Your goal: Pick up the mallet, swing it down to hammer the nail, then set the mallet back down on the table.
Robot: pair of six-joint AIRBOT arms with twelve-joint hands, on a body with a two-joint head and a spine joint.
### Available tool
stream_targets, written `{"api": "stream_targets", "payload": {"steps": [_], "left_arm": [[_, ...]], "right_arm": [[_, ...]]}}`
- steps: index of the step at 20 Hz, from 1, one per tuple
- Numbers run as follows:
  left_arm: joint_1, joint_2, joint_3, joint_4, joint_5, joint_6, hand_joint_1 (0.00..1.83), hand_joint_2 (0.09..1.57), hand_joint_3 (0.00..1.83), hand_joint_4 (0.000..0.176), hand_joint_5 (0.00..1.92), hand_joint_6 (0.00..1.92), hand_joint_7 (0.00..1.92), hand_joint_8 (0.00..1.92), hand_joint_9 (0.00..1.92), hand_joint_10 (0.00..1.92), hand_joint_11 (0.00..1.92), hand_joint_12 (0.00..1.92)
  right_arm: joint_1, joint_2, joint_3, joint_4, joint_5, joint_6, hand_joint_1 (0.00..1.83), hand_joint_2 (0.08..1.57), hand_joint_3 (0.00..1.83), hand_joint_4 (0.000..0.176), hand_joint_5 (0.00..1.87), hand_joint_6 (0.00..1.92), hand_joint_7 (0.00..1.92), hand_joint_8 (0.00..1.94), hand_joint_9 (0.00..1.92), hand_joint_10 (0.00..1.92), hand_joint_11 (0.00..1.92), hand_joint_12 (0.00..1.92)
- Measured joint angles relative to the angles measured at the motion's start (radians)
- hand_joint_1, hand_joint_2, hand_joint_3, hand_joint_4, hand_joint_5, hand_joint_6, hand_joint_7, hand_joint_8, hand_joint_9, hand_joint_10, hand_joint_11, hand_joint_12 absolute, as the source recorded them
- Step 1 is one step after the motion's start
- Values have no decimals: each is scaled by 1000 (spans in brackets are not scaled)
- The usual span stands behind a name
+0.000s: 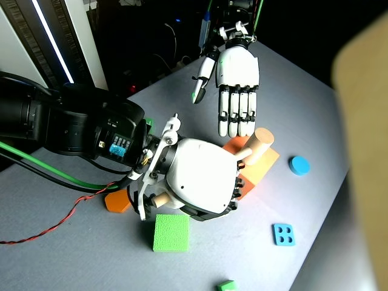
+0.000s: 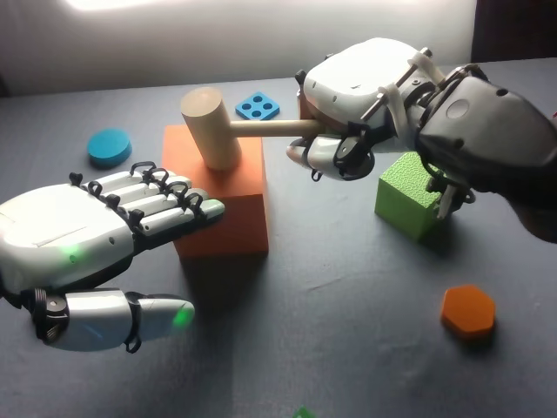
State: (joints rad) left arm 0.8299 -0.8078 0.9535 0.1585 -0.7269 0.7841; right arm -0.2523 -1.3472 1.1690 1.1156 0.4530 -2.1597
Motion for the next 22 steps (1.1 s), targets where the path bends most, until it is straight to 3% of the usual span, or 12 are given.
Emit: {"api": "stream_targets", "payload": {"steps": [5,7,12,14,16,19,22], "left_arm": [[0,0,0,0,2,0,0,1342,0,0,11,5,38,5,35,3,0,147],[0,0,0,0,2,0,0,1343,0,0,42,6,75,6,65,6,0,217],[-6,0,0,0,3,-1,0,1341,0,0,42,3,77,4,77,4,0,274],[-19,0,0,2,11,-2,0,1336,0,0,13,1,52,1,54,1,0,203],[-35,-1,3,6,21,-4,0,1332,0,0,42,0,84,1,84,1,0,272],[-93,-7,19,66,55,-38,0,1336,1,0,43,2,97,4,99,4,0,354],[-158,-7,41,134,93,-81,0,1342,2,0,18,4,78,2,72,3,0,268]], "right_arm": [[31,159,-147,-5,-19,-17,617,1556,0,176,1422,1921,1659,1941,1757,1921,1919,1921],[26,210,-187,-5,-22,-25,642,1545,0,176,1426,1921,1661,1941,1758,1921,1920,1921],[-32,335,-290,-185,-76,25,606,1531,0,176,1418,1921,1651,1941,1747,1921,1912,1921],[-53,359,-295,-254,-98,31,600,1527,0,176,1427,1921,1648,1941,1751,1921,1914,1921],[-71,369,-295,-288,-127,30,610,1514,0,176,1401,1921,1623,1941,1739,1921,1909,1921],[-105,372,-297,-492,-172,169,582,1509,0,176,1402,1921,1619,1941,1732,1921,1895,1921],[-150,364,-303,-661,-190,283,552,1508,0,176,1407,1921,1611,1941,1724,1921,1886,1921]]}}
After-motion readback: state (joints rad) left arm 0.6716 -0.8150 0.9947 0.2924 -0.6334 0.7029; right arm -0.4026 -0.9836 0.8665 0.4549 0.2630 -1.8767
